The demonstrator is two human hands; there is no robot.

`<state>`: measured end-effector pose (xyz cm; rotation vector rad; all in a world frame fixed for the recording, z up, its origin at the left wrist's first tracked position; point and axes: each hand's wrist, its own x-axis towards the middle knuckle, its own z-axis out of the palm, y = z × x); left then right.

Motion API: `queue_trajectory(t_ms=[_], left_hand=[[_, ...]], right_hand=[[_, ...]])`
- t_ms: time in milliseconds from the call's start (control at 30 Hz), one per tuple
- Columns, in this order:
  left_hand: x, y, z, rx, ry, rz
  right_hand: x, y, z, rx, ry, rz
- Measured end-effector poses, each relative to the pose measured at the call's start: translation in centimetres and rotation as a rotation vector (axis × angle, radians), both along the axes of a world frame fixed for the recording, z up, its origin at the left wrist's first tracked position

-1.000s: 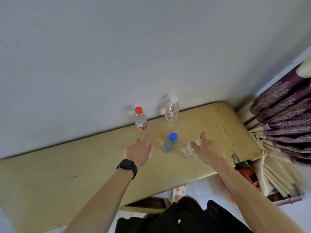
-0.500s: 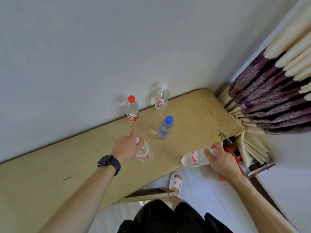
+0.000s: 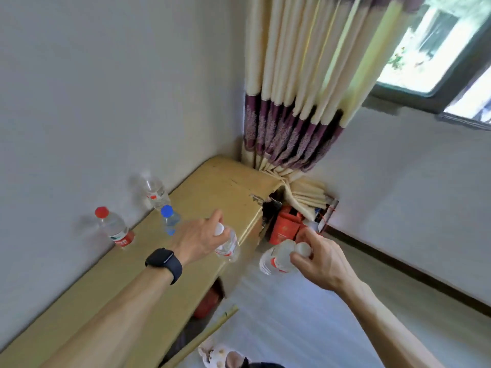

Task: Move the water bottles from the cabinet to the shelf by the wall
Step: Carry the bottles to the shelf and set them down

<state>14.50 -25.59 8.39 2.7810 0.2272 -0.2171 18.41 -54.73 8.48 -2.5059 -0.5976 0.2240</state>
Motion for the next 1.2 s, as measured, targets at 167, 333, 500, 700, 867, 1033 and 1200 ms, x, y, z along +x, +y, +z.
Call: queue_trajectory(t_ms=[167, 333, 500, 700, 867, 1033, 1200], left_hand=[[1.6, -12.6, 3.7, 0.132, -0.076, -0.252], [1.6, -28.1, 5.3, 0.103, -0.156, -0.457], [1.2, -44.2, 6.3, -0.229, -0.027, -0.622], [-1.0, -62.4, 8.1, -0.400, 0.096, -0.903], [-4.1, -77.0, 8.9, -0.395, 0.086, -1.163], [-7.6, -88.4, 10.6, -0.437, 0.097, -1.372], [-11.1, -97.4, 12.8, -0.513, 0.139, -1.581]], right_hand=[[-4.4, -12.4, 2.2, 0.146, -0.119, -0.199], [-10.6, -25.6, 4.2, 0.189, -0.231, -0.497], [-17.7, -38.0, 5.0, 0.127, -0.336, -0.829], [-27.6, -49.7, 6.7, 0.136, -0.321, -1.151], [-33.9, -57.0, 7.7, 0.088, -0.282, -1.436], [-39.3, -62.7, 9.0, -0.050, -0.261, -1.653], [-43.3, -67.1, 10.5, -0.197, -0.315, -1.845]])
